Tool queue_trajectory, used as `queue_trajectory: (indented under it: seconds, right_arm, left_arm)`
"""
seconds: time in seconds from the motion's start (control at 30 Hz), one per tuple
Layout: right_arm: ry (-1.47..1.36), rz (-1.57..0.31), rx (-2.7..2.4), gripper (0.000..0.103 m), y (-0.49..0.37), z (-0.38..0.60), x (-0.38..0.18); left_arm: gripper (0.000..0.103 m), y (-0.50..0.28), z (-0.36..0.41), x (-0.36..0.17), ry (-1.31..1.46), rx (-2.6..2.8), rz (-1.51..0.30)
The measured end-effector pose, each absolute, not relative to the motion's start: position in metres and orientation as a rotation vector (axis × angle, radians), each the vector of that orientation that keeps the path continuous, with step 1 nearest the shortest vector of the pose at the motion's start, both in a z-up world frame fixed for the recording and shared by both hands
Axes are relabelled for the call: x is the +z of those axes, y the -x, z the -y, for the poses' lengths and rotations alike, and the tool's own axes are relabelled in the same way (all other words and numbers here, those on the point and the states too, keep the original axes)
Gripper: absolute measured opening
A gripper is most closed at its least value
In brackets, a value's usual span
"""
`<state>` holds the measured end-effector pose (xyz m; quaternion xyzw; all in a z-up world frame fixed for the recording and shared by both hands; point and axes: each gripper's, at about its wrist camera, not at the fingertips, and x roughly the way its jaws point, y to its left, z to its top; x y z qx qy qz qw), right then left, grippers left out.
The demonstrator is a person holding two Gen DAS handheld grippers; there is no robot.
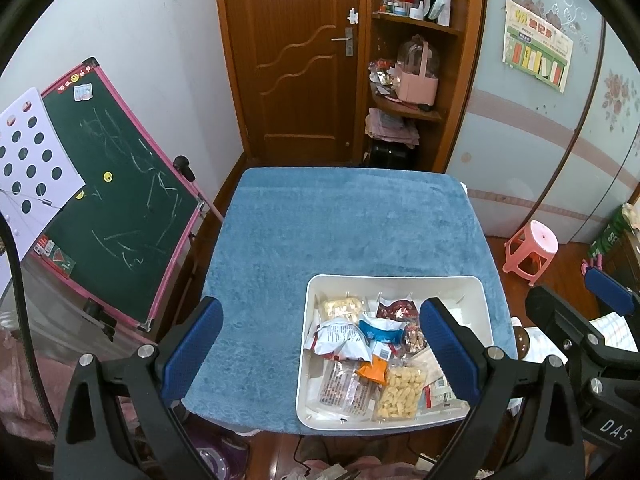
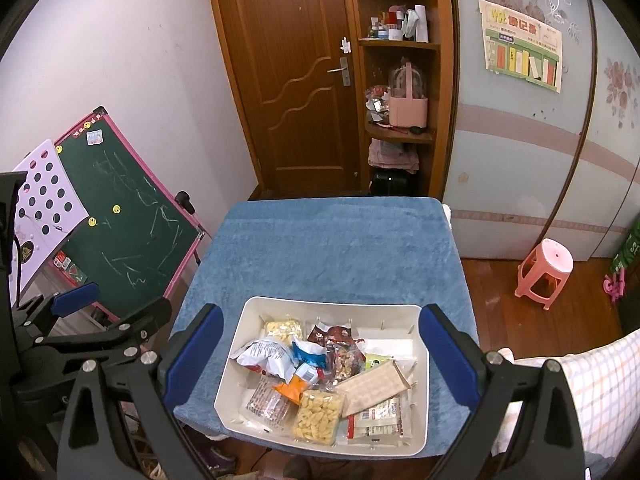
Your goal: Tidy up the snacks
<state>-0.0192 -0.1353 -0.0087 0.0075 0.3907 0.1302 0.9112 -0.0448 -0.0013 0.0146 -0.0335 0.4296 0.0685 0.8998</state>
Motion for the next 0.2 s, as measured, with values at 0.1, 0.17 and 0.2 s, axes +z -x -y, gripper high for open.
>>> queue_trajectory:
  seconds: [0.1, 0.17, 0.2]
  right_arm:
    - [-0.02, -0.811, 0.268, 0.099, 0.0184, 0.1349, -0.0096]
    - [-0.024, -0.814, 0.268, 0.099, 0.018, 0.1347, -0.0102]
    - [-0.025, -0.815, 0.267, 0.099, 0.0178, 0.1351, -0.0104]
  left_arm:
    - [0.098, 0.0452, 0.0011, 0.0139, 0.069, 0.142, -0.889]
    - [0.098, 0.0452, 0.0012, 0.0136, 0.07, 0.141, -0.889]
    - [0.098, 0.045, 0.0012, 0.0138, 0.071, 0.141, -0.89]
